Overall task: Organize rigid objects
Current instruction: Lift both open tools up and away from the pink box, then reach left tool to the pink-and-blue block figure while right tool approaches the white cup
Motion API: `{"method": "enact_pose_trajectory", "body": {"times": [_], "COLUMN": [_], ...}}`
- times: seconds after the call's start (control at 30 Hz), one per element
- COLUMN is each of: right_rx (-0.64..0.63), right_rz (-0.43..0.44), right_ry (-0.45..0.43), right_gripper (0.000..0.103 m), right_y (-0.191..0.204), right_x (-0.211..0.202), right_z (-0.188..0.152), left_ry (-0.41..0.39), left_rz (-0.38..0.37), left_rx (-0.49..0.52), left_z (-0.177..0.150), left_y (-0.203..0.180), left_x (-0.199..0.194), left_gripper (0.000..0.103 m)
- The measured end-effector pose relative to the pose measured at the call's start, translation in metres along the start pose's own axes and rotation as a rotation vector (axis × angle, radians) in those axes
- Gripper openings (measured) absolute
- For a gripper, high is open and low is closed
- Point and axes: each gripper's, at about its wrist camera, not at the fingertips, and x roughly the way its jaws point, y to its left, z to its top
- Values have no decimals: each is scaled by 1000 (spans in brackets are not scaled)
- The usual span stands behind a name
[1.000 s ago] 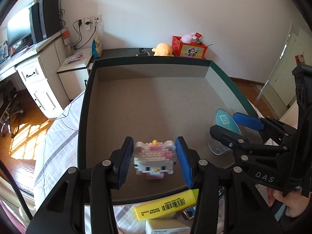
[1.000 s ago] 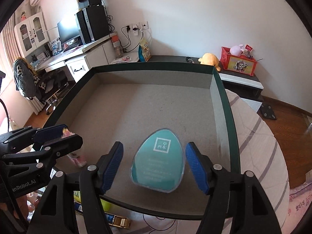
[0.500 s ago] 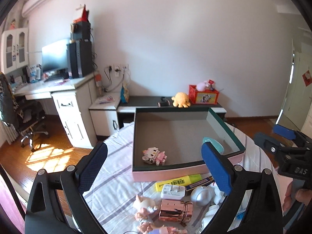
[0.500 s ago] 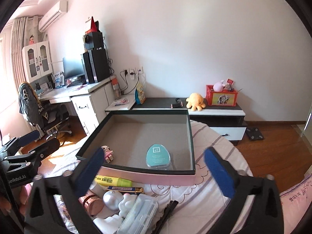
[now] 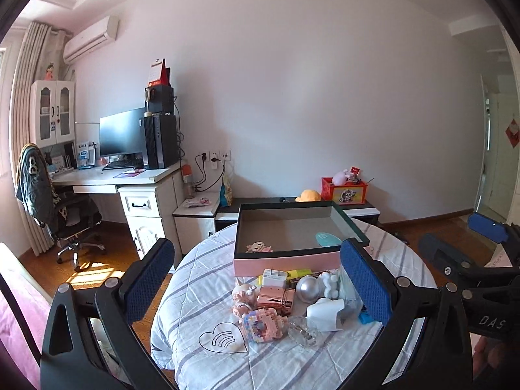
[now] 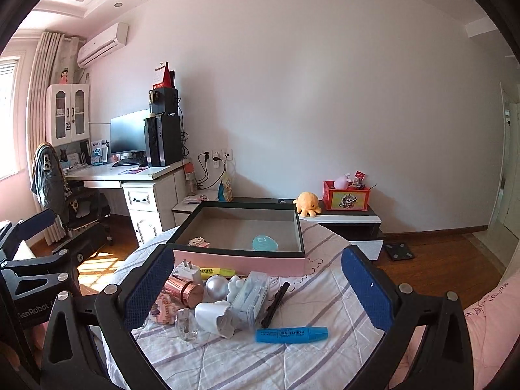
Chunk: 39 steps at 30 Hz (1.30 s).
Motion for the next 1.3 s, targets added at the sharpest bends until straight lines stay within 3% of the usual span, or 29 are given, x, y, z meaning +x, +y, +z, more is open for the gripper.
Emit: {"method": "enact_pose_trajectory", "body": {"times": [0.3,0.77,0.97,1.3], "right_rx": [2,12,28,56], "right_rz": [-24,-36,-55,-63], "right_ry": [-45,-6,72,262], "right_gripper": [103,103,103,103], "right_y": [4,-1,-11,-30], "right_x": [-37,-29,-2,61], "right_z": [-4,-15,-34,-85], "left_ry": [-29,16,112,358], "left_rz": [-12,-20,-32,-14], "left_rx": [0,5,-13,-37], "left_z": [0,-9,-33,-95], "left_y": [-2,-2,12,32], "left_x": [-28,-16,14,79], "left_gripper": [103,103,103,103]}}
